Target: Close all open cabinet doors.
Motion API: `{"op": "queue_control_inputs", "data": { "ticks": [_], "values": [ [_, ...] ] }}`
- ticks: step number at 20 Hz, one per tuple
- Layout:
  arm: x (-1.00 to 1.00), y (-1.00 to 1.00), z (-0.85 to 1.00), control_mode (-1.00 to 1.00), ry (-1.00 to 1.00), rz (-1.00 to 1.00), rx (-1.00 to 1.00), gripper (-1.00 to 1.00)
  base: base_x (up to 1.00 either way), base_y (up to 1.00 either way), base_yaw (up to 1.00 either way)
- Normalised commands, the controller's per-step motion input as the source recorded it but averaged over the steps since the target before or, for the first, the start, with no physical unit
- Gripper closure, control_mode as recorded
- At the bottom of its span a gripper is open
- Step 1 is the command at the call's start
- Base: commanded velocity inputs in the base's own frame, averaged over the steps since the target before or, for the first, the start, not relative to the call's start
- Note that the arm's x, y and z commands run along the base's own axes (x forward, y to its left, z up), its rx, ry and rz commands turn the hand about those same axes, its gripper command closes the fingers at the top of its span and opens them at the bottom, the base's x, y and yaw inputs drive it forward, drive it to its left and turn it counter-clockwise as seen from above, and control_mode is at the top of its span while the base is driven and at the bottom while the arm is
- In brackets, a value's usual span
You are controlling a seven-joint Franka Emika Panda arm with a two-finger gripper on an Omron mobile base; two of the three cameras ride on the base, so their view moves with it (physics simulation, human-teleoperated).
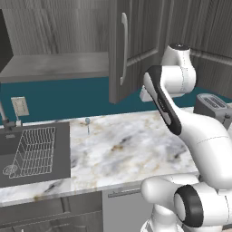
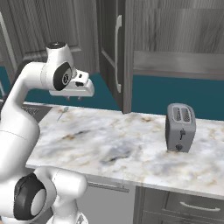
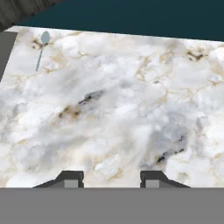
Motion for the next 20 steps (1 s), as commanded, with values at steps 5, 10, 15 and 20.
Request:
{"op": "queue_control_inputs", "data": {
  "ticks": [5, 10, 15, 20],
  "values": [
    [-0.13, 0.0, 0.0, -1.0, -0.03, 0.0, 0.0, -1.0, 0.0, 0.0, 0.0],
    [-0.28, 0.0, 0.08, -1.0, -0.12, 0.0, 0.0, -1.0, 0.0, 0.0, 0.0],
    [-0.35, 0.0, 0.14, -1.0, -0.13, 0.0, 0.0, -1.0, 0.0, 0.0, 0.0],
    [-0.39, 0.0, 0.23, -1.0, -0.19, 0.0, 0.0, -1.0, 0.0, 0.0, 0.0]
  ]
}}
